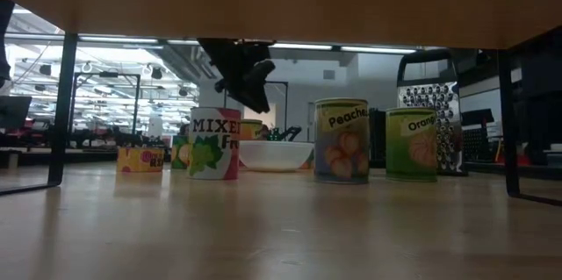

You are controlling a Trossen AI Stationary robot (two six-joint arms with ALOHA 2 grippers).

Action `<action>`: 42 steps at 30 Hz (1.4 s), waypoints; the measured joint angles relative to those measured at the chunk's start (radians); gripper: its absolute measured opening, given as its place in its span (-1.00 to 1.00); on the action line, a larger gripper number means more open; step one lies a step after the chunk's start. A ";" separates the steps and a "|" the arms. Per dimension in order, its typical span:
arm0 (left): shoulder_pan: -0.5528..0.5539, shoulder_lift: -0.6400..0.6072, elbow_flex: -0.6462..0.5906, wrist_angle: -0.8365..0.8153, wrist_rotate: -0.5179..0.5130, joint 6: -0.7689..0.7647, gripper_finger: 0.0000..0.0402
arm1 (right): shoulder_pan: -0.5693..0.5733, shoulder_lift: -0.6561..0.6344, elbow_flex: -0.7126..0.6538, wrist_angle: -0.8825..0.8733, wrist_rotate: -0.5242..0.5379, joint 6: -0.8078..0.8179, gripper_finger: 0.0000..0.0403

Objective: Pick and place cans onto a shelf
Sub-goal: Put the canned pineapple on the shelf

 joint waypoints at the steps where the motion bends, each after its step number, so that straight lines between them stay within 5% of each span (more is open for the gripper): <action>1: 0.000 0.002 0.000 -0.002 0.000 0.000 -0.36 | 0.000 0.000 0.000 0.000 0.000 0.000 -0.65; 30: 0.000 0.002 0.000 -0.166 -0.040 -0.015 -0.36 | 0.000 0.000 0.000 0.000 0.000 0.000 -0.65; 42: 0.000 0.001 0.000 -0.171 -0.038 -0.014 -0.59 | 0.000 0.000 0.000 0.000 0.000 0.000 -0.65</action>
